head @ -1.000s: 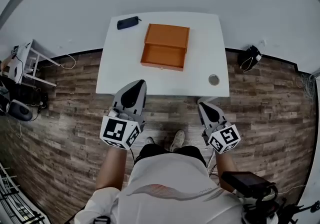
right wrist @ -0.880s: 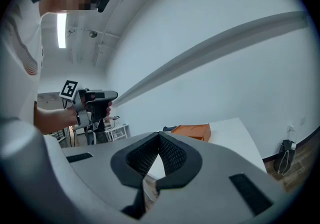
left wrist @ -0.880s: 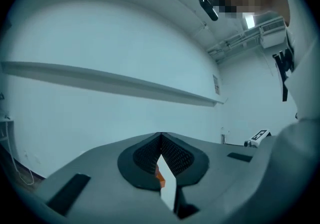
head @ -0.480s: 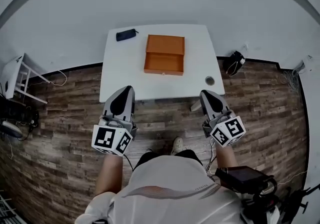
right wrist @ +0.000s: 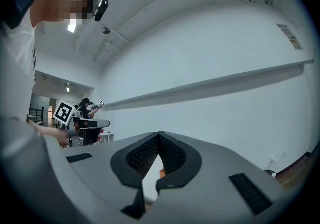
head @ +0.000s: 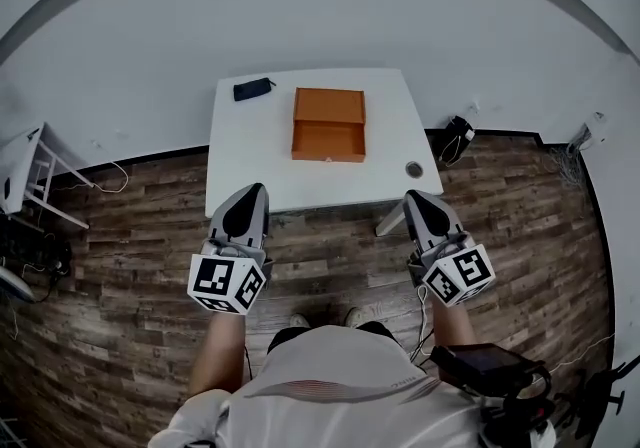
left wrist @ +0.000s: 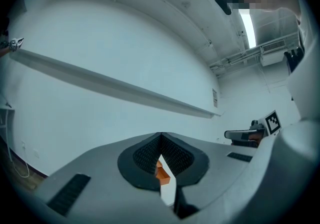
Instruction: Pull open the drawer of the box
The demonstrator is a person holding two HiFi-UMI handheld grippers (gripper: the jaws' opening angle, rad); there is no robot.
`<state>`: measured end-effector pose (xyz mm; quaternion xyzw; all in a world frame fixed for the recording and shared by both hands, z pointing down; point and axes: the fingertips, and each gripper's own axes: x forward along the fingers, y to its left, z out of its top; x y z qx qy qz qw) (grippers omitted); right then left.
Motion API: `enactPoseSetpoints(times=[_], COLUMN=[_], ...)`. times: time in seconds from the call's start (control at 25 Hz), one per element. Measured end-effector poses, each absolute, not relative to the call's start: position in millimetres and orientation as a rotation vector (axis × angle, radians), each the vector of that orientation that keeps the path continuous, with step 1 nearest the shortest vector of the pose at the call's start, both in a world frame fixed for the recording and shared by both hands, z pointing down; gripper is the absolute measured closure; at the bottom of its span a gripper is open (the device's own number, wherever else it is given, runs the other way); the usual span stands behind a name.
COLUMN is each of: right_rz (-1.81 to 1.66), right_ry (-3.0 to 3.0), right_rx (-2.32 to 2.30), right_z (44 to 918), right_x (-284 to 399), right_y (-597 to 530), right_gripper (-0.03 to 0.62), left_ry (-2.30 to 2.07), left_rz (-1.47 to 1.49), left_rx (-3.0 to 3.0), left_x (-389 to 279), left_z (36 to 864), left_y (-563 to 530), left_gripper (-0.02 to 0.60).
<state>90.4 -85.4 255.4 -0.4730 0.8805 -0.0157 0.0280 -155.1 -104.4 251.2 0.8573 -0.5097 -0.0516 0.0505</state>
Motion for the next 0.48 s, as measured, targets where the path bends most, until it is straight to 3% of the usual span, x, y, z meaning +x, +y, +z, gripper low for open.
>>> enactPoseSetpoints(times=[0.48], right_rz=[0.003], right_ry=[2.750], right_rx=[-1.417], right_z=[245], right_x=[123], right_y=[-83], right_gripper=[0.600], left_ry=[-1.585], left_rz=[-0.152], left_rx=[2.580], left_x=[-116], left_z=[248], left_y=[-101], left_gripper=[0.571])
